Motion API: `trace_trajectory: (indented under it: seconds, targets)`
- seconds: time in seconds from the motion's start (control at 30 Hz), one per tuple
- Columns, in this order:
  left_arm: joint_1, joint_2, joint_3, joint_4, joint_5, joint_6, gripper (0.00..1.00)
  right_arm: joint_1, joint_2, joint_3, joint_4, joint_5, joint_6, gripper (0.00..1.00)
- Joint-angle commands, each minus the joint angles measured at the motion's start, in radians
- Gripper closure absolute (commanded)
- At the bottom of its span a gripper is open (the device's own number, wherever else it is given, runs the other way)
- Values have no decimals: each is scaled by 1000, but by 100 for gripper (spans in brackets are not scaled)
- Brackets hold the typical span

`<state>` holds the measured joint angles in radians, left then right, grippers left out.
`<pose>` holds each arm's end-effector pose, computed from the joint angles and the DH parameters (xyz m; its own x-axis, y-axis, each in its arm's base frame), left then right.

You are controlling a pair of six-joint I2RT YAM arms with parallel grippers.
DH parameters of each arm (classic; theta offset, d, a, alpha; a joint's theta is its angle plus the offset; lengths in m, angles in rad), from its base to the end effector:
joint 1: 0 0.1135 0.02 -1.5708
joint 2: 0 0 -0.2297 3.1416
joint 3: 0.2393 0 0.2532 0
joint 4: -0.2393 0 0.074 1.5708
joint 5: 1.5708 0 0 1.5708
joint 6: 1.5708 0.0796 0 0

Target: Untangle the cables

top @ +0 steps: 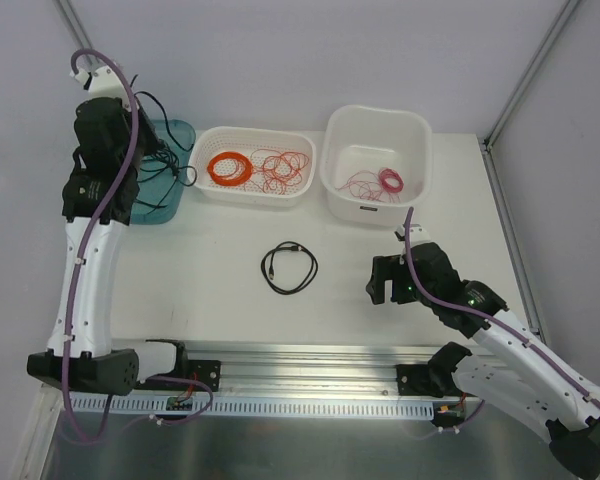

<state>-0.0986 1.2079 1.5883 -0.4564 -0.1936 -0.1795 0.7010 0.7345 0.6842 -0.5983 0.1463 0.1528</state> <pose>0.2963 -0.0139 0.4637 -0.0575 -0.1704 -0.9837 -0.1063 0.9808 -0.1636 0.1756 0.1330 0.2227 -0.5399 -0.2586 -0.8011 -0.4726 0.8806 0.0343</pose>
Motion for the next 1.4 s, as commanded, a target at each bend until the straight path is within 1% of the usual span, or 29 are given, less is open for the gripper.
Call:
trace_trajectory:
  seconds: [0.0,0.07,0.1,0.2,0.33,0.43,0.5,0.53,0.63,0.73,0.77,0.87,0.9,0.97,1.0,1.1,1.13,1.2,1.23,1.3,1.33,1.37]
  targets:
    - [92,94,85,-34,-27,51,100,3,5,3,2,21,-16,7]
    - [140,149,102,-33,-20,37,100,2,6,5,-1,22,-18,7]
    - [187,166,114,-31,-9,23,100,2,9,6,0,22,-19,7]
    - [256,235,114,8,-13,25,100,2,20,14,-1,16,-18,7]
    - [339,335,108,48,16,15,100,3,42,38,-18,15,-19,7]
    - [387,438,110,71,46,8,100,3,58,52,-27,19,-21,7]
    - [402,522,127,79,62,8,96,3,72,54,-28,24,-19,7]
    - [411,569,136,79,71,8,89,2,88,55,-24,25,-22,7]
    - [418,610,142,78,108,5,80,2,118,64,-26,24,-28,7]
    - [418,576,95,79,135,-17,63,3,143,72,-17,18,-29,6]
    - [418,562,67,78,141,-26,51,2,146,72,-12,12,-29,6]
    - [416,487,6,78,172,-49,37,2,144,75,-3,4,-32,6]
    - [415,466,-8,78,183,-52,27,2,140,75,-4,3,-32,6]
    - [409,403,-52,79,230,-69,18,3,129,74,-5,7,-32,6]
    - [392,378,-72,78,244,-71,12,3,114,71,-5,9,-32,7]
    - [340,279,-168,73,244,-63,4,5,92,67,-8,16,-30,6]
    - [298,227,-194,70,243,-60,1,3,79,67,-9,16,-30,6]
    - [251,174,-278,64,247,-67,1,3,63,67,-18,18,-30,4]
    - [200,123,-307,64,244,-69,1,3,49,71,-21,24,-29,4]
    - [154,73,-391,59,240,-89,1,3,36,72,-31,27,-30,1]
    - [105,24,-418,58,240,-100,1,3,22,72,-35,38,-29,0]
    - [102,1,-473,58,243,-132,1,2,17,72,-37,42,-30,0]
